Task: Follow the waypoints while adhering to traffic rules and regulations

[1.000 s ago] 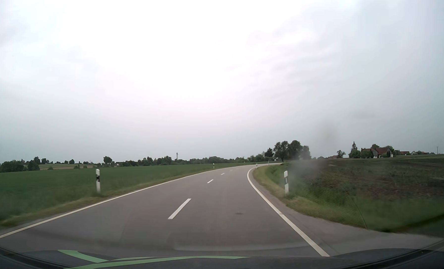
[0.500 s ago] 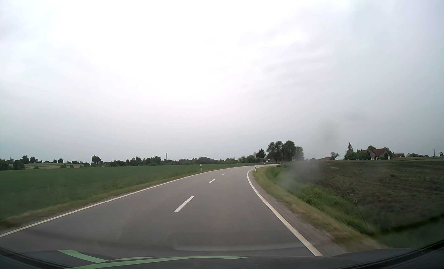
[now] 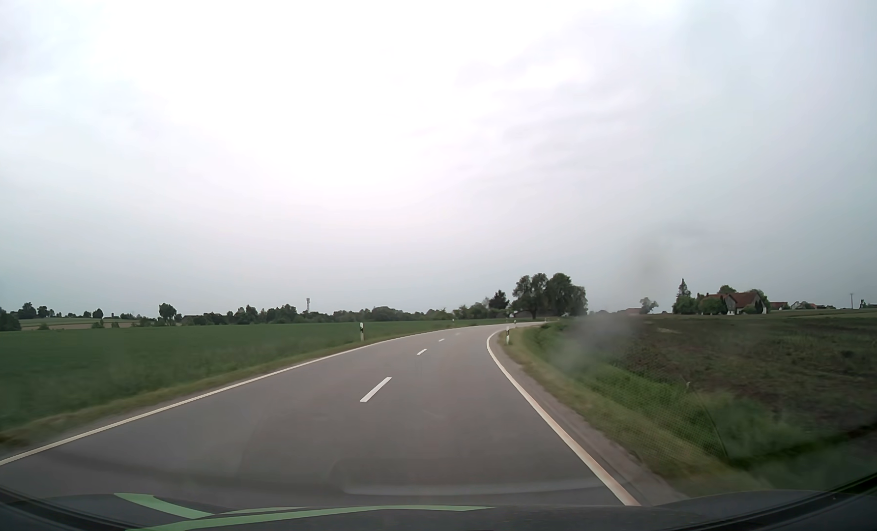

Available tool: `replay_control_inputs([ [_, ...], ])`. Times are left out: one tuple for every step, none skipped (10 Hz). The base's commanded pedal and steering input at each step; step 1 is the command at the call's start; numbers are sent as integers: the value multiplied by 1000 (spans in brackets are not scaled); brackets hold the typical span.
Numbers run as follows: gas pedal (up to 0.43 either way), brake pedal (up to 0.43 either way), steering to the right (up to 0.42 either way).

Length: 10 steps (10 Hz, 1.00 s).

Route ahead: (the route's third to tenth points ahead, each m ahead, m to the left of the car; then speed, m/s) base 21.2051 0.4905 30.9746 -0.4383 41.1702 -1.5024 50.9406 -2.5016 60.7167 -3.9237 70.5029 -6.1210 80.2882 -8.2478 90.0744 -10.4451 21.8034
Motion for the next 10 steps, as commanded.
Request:
replay_control_inputs([
  [130, 0, 16],
  [130, 0, 16],
  [130, 0, 16],
  [130, 0, 17],
  [130, 0, 18],
  [130, 0, 18],
  [130, 0, 19],
  [130, 0, 20],
  [130, 0, 19],
  [130, 0, 19],
])
